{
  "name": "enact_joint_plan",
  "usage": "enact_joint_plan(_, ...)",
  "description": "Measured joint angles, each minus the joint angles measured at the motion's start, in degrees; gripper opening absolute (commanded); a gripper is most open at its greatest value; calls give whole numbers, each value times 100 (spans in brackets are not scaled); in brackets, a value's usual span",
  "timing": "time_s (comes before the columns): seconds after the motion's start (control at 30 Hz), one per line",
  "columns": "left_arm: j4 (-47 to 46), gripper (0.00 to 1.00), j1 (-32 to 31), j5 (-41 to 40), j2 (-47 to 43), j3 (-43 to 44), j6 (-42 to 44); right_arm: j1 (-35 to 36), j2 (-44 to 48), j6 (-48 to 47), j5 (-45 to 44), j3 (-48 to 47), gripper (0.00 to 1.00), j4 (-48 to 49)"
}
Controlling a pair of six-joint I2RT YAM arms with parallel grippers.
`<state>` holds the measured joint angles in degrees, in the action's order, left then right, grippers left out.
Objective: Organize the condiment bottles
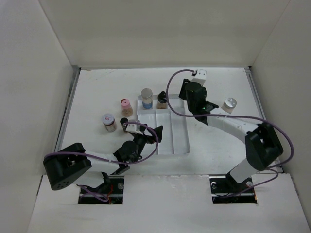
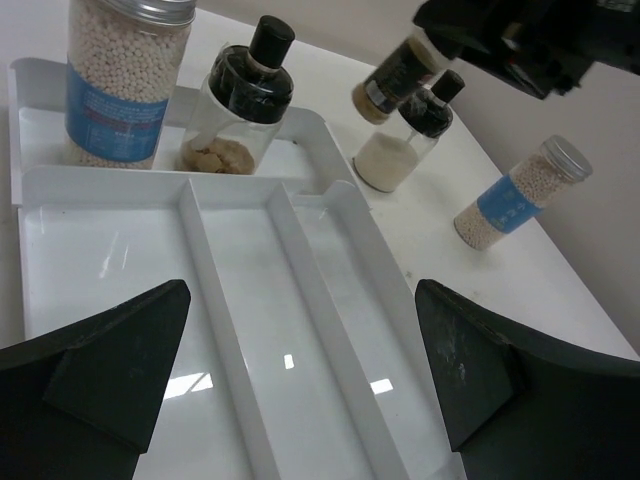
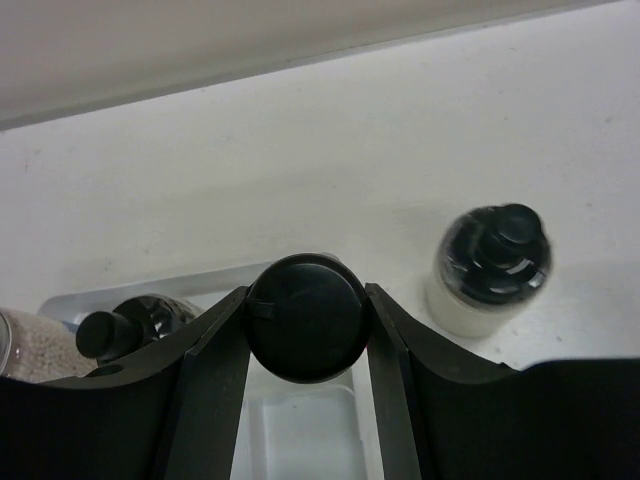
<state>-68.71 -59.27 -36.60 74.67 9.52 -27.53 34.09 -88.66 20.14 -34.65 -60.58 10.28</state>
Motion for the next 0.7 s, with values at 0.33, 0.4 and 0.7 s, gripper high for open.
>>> enact_joint_plan(0.33, 0, 100, -2, 22, 0, 0, -4, 33, -1576, -33, 286, -654, 45, 68)
enact_joint_plan(0.4, 0, 100, -2, 22, 0, 0, -4, 83, -1722, 24, 306, -656, 46, 70)
enact_joint_plan(0.7, 0, 100, -2, 22, 0, 0, -13, 284, -1829, 199, 293, -667, 79, 195)
